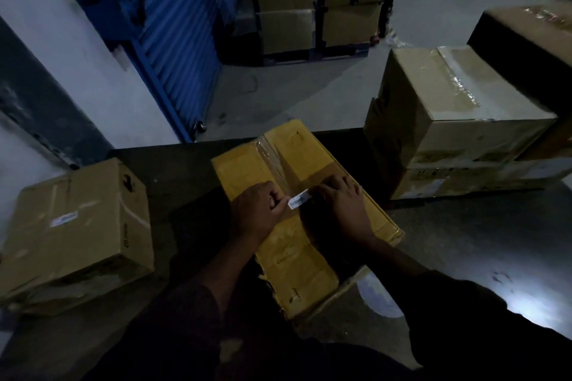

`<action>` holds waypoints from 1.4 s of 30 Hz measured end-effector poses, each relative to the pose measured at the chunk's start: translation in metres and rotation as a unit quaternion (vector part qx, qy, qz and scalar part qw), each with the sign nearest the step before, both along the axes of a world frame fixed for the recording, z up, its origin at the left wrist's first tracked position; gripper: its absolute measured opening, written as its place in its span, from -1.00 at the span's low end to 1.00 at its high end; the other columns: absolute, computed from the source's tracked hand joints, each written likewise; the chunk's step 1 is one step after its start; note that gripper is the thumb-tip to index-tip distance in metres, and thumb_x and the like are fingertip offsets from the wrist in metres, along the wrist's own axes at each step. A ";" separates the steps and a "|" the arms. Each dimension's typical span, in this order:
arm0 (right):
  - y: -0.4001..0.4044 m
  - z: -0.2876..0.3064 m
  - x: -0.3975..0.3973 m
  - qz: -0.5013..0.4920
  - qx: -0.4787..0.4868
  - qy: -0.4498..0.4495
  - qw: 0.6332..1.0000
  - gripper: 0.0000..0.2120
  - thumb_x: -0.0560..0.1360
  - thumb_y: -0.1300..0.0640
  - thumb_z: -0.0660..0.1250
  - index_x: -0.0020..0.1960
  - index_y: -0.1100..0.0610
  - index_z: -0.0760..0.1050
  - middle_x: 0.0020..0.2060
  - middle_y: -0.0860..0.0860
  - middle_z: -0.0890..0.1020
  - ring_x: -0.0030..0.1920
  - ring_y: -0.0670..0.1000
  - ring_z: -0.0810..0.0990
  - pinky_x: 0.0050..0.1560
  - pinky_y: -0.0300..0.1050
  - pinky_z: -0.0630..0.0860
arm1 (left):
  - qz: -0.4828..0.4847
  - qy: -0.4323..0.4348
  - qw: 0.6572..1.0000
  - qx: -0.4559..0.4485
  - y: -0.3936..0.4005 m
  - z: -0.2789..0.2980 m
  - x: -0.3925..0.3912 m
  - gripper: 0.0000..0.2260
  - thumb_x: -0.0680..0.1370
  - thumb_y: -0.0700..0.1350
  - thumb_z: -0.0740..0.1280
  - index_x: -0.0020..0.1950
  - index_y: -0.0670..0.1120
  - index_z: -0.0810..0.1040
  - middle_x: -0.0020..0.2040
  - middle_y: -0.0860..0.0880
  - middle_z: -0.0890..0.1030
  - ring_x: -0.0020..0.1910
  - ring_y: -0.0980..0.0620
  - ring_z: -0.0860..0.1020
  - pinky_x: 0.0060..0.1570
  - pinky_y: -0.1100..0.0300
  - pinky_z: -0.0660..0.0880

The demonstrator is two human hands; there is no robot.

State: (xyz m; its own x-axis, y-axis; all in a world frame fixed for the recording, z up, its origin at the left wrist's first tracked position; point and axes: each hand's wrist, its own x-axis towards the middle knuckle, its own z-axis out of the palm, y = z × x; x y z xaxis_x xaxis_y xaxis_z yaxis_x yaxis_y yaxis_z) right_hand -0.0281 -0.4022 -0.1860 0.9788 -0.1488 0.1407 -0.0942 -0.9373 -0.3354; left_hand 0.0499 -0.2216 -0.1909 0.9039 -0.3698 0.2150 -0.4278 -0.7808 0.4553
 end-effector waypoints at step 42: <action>0.004 -0.003 0.014 -0.063 0.002 0.006 0.998 -0.63 0.47 -0.07 0.36 0.23 0.03 0.53 0.23 0.10 0.48 0.30 0.20 0.35 0.27 0.19 0.25 | 0.016 -0.007 1.000 -0.008 0.000 -0.010 0.005 -0.74 0.46 0.08 0.48 -0.27 0.06 0.43 -0.41 0.13 0.39 -0.39 0.13 0.40 -0.41 0.21 0.21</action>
